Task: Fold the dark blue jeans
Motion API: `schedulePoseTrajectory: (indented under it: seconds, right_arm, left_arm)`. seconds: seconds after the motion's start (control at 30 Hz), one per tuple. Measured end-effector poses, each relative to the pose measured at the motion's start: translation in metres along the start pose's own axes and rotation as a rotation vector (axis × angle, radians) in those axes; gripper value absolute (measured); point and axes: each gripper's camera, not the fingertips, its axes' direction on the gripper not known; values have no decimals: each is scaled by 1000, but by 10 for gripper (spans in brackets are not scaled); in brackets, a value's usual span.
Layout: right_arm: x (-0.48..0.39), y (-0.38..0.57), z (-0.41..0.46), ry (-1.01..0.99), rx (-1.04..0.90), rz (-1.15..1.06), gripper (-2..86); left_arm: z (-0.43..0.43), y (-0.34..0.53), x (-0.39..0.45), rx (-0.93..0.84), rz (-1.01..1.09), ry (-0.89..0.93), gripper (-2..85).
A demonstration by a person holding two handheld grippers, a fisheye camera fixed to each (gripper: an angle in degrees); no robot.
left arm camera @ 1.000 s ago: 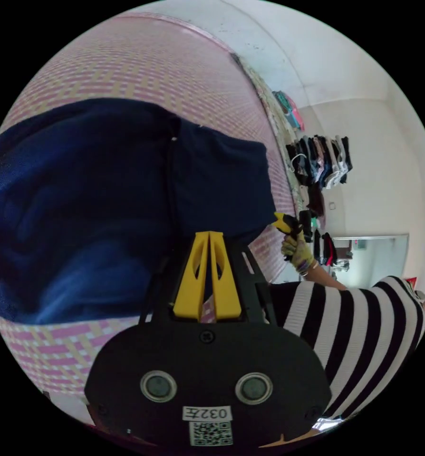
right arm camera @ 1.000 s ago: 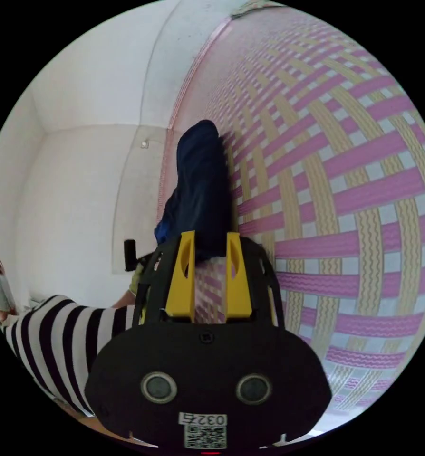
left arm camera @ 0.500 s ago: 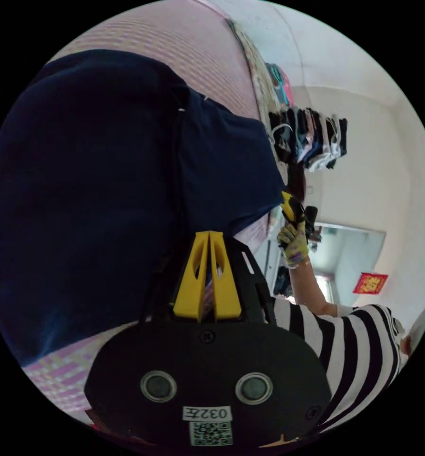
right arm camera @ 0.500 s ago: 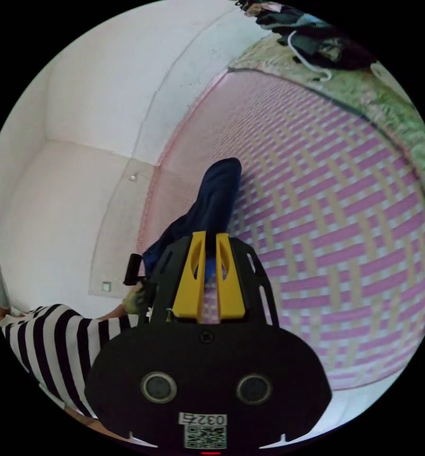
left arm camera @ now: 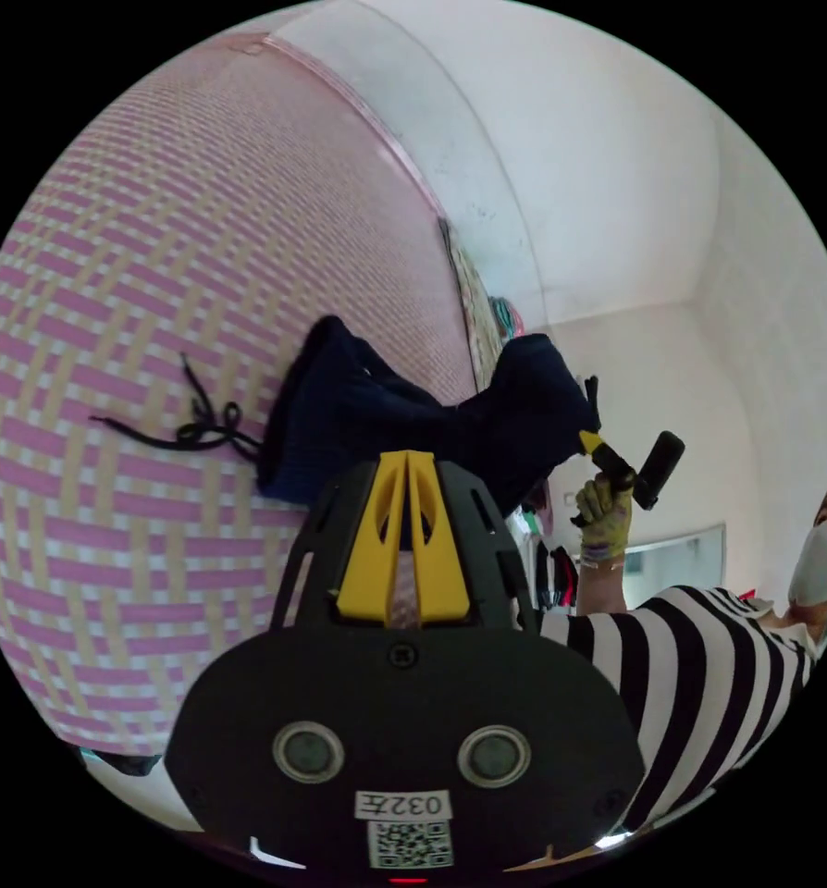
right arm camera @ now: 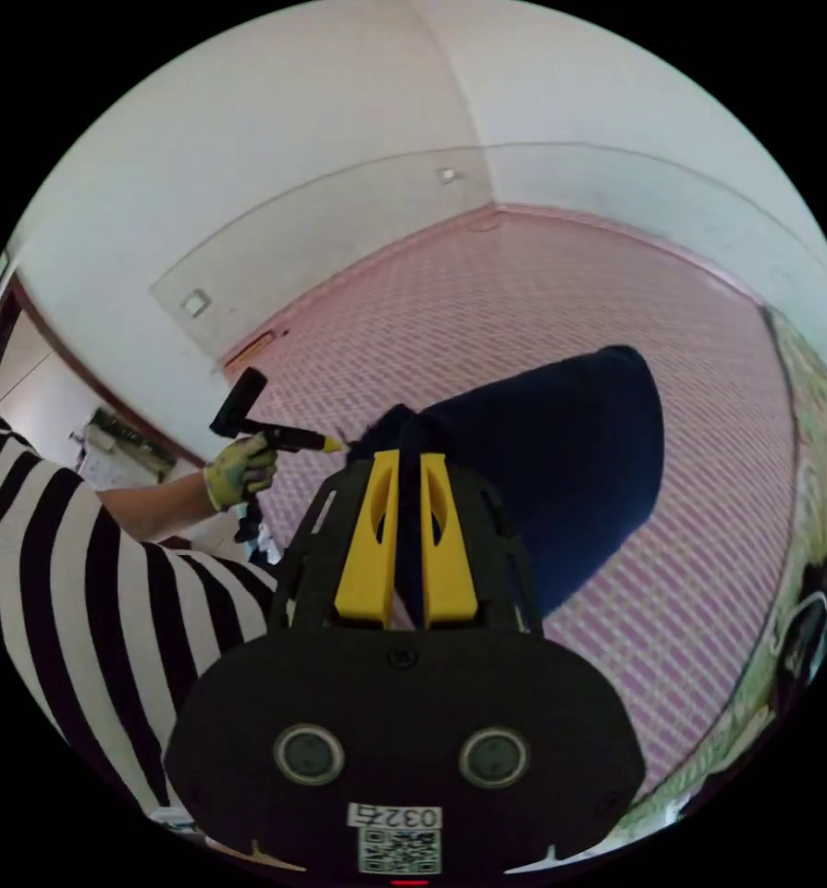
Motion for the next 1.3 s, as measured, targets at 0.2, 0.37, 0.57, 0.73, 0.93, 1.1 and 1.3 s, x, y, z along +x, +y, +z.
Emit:
schedulePoseTrajectory:
  seconds: [0.2, 0.37, 0.57, 0.73, 0.93, 1.1, 1.3]
  right_arm:
    - [-91, -28, 181, -165, -256, -69, 43]
    - [-104, -27, 216, -212, -320, -53, 43]
    - [-120, -26, 223, -258, -349, -98, 81]
    - [-78, -14, 206, -500, -302, 47, 48]
    - [-5, 57, 144, -272, -230, 247, 11]
    - [23, 99, 142, -332, -294, 356, 42]
    - [76, 111, 54, -231, -7, 570, 81]
  left_arm:
    - [-75, 19, -39, 140, -67, -2, -9]
    - [-82, 10, -51, 118, -52, 47, -9]
    - [-56, -32, -39, 42, 48, 83, -9]
    - [-7, -62, -33, -177, 126, 20, -9]
    - [8, -68, -70, -292, 154, -181, -9]
    - [6, -82, -121, -307, 59, -58, -4]
    - [-52, -102, -170, -142, -4, -34, 111]
